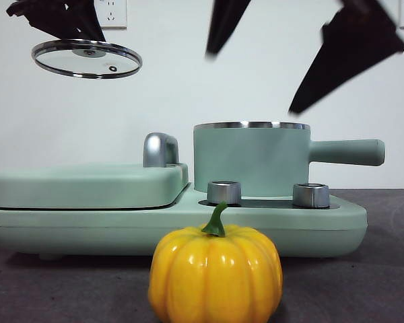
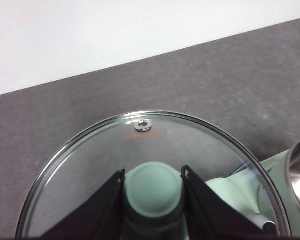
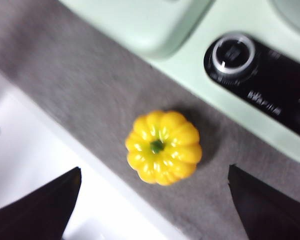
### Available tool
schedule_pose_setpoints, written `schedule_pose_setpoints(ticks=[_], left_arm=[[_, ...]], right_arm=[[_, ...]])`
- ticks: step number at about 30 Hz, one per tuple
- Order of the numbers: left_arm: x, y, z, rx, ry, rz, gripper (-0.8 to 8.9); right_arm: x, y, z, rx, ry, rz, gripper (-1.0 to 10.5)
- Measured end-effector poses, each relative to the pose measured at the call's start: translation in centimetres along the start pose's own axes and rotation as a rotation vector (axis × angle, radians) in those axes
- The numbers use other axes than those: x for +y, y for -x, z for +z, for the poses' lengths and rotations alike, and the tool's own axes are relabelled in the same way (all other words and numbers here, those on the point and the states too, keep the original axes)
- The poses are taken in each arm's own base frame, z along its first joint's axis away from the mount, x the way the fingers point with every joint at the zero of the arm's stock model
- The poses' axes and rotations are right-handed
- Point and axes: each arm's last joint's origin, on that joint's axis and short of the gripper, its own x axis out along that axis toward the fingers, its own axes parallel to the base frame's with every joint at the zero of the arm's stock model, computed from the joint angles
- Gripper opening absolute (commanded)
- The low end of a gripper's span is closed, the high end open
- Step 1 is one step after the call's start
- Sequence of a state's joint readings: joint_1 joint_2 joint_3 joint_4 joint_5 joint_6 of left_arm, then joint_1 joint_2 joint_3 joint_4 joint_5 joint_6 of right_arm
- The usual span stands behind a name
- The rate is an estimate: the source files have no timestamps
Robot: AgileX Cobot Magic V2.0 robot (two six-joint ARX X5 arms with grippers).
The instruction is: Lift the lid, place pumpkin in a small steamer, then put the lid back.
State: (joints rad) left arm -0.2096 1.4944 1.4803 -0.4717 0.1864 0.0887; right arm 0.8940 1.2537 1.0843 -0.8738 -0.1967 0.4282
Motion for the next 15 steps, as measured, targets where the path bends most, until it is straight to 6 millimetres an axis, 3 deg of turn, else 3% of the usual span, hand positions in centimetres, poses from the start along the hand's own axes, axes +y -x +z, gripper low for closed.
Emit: schedule_pose_setpoints(ticks=[6,15], left_arm=[[0.4,0.1,-0.1,0.004,0.007,0.011,0.49],[0.4,0.1,-0.1,0.010,0.008,0.011,0.24]], right_arm=[[1.1,-4.0,0.2,0.128,0.021,-0.071,4.5],[1.0,-8.6,0.0,0.261,-0.003,-0.160,4.5]])
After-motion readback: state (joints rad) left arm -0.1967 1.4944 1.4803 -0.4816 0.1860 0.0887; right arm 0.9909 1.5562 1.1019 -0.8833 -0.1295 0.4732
